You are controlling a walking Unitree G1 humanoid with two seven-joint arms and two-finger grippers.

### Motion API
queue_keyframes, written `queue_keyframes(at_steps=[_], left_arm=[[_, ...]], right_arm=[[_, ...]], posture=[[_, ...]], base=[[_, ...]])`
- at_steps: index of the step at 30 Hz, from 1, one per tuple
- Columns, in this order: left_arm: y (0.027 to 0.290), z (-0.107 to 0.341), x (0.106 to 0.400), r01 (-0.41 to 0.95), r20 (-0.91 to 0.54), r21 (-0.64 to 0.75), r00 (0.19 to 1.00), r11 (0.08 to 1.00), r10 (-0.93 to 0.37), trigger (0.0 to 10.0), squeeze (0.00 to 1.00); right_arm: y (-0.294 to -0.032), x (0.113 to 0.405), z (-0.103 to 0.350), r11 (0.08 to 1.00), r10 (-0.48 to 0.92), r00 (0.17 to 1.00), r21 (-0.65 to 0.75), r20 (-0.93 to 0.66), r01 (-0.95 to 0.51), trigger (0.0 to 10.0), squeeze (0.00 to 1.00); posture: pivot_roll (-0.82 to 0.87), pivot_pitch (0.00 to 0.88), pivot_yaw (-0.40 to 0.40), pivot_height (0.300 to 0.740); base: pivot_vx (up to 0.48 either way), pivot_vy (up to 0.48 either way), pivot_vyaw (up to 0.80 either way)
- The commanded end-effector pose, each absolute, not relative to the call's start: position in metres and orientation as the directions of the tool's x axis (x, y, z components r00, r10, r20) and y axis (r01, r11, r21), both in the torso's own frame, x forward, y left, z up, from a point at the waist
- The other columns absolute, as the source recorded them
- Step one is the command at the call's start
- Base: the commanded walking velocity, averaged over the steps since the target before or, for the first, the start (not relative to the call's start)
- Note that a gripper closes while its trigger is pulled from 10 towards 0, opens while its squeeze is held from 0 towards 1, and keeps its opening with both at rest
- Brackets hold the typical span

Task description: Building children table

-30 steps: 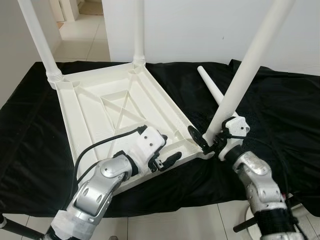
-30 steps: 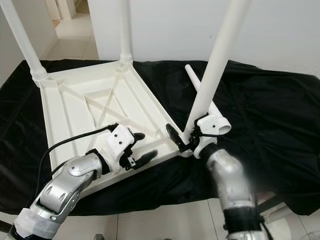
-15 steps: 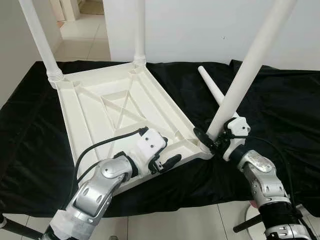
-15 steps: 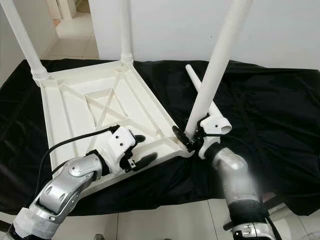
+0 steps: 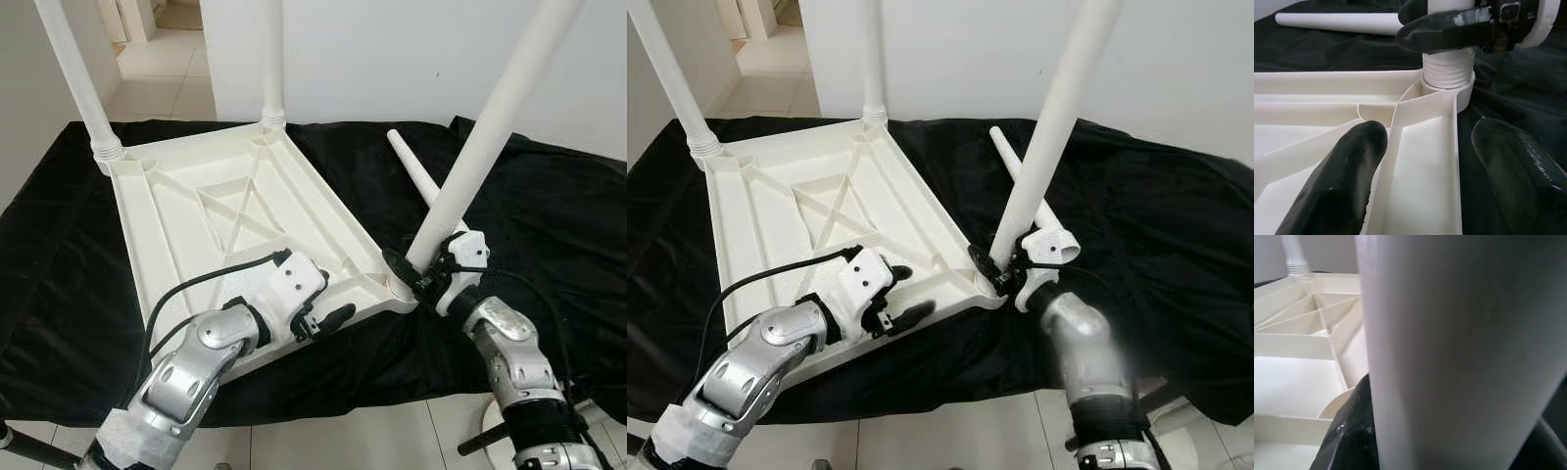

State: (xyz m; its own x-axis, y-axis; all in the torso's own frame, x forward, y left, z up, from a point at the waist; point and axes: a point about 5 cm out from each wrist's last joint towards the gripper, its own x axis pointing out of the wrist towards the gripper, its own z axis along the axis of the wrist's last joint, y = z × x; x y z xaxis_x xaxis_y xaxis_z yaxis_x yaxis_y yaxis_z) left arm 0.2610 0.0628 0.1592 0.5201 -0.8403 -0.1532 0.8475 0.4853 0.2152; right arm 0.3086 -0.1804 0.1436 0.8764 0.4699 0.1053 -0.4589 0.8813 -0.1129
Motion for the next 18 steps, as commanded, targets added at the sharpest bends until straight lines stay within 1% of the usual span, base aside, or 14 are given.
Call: queue_keyframes(at_steps=[1, 4, 8, 9, 10, 11, 12, 13, 14, 15, 16, 18], left_arm=[[0.06, 0.157, 0.258, 0.884, -0.177, 0.204, 0.455, 0.42, -0.873, 10.0, 0.0], [0.059, 0.157, 0.258, 0.884, -0.177, 0.204, 0.456, 0.421, -0.872, 10.0, 0.0], [0.058, 0.157, 0.259, 0.882, -0.173, 0.206, 0.458, 0.423, -0.872, 10.0, 0.0], [0.058, 0.157, 0.259, 0.882, -0.172, 0.207, 0.459, 0.424, -0.871, 10.0, 0.0], [0.058, 0.157, 0.259, 0.882, -0.172, 0.207, 0.459, 0.424, -0.871, 10.0, 0.0], [0.058, 0.157, 0.259, 0.88, -0.172, 0.21, 0.462, 0.426, -0.87, 10.0, 0.0], [0.058, 0.157, 0.259, 0.88, -0.172, 0.21, 0.462, 0.426, -0.87, 10.0, 0.0], [0.059, 0.157, 0.26, 0.878, -0.173, 0.213, 0.466, 0.429, -0.868, 10.0, 0.0], [0.059, 0.157, 0.26, 0.878, -0.173, 0.213, 0.466, 0.429, -0.868, 10.0, 0.0], [0.06, 0.157, 0.261, 0.876, -0.173, 0.216, 0.468, 0.431, -0.866, 10.0, 0.0], [0.06, 0.157, 0.261, 0.876, -0.173, 0.216, 0.468, 0.431, -0.866, 10.0, 0.0], [0.061, 0.157, 0.262, 0.874, -0.175, 0.215, 0.473, 0.435, -0.864, 10.0, 0.0]], right_arm=[[-0.184, 0.309, 0.137, 0.912, 0.399, 0.915, -0.123, 0.058, -0.39, 10.0, 0.0], [-0.179, 0.306, 0.138, 0.93, 0.361, 0.93, -0.102, 0.072, -0.353, 10.0, 0.0], [-0.164, 0.301, 0.14, 0.962, 0.273, 0.958, -0.037, 0.09, -0.271, 10.0, 0.0], [-0.162, 0.3, 0.14, 0.97, 0.242, 0.966, -0.033, 0.092, -0.24, 10.0, 0.0], [-0.162, 0.3, 0.14, 0.97, 0.242, 0.966, -0.033, 0.092, -0.24, 10.0, 0.0], [-0.16, 0.298, 0.139, 0.986, 0.164, 0.982, 0.009, 0.095, -0.165, 10.0, 0.0], [-0.16, 0.298, 0.139, 0.986, 0.164, 0.982, 0.009, 0.095, -0.165, 10.0, 0.0], [-0.158, 0.296, 0.137, 0.994, 0.096, 0.991, 0.034, 0.091, -0.1, 10.0, 0.0], [-0.158, 0.296, 0.137, 0.994, 0.096, 0.991, 0.034, 0.091, -0.1, 10.0, 0.0], [-0.157, 0.294, 0.136, 0.997, 0.048, 0.995, 0.05, 0.083, -0.052, 10.0, 0.0], [-0.157, 0.294, 0.136, 0.997, 0.048, 0.995, 0.05, 0.083, -0.052, 10.0, 0.0], [-0.149, 0.287, 0.132, 0.996, -0.05, 0.996, 0.076, 0.074, 0.045, 10.0, 0.0]], posture=[[-0.05, 0.044, -0.017, 0.74], [-0.05, 0.038, -0.021, 0.74], [-0.05, 0.028, -0.024, 0.74], [-0.05, 0.021, -0.027, 0.74], [-0.05, 0.021, -0.027, 0.74], [-0.04, 0.012, -0.03, 0.74], [-0.04, 0.012, -0.03, 0.74], [-0.04, 0.008, -0.029, 0.74], [-0.04, 0.008, -0.029, 0.74], [-0.04, 0.003, -0.028, 0.74], [-0.04, 0.003, -0.028, 0.74], [-0.03, 0.0, -0.031, 0.74]], base=[[0.0, 0.0, 0.0], [0.0, 0.0, 0.0], [0.0, 0.0, 0.0], [0.0, 0.0, 0.0], [0.0, 0.0, 0.0], [0.0, 0.0, 0.0], [0.0, 0.0, 0.0], [0.0, 0.0, 0.0], [0.0, 0.0, 0.0], [0.0, 0.0, 0.0], [0.0, 0.0, 0.0], [0.0, 0.0, 0.0]])
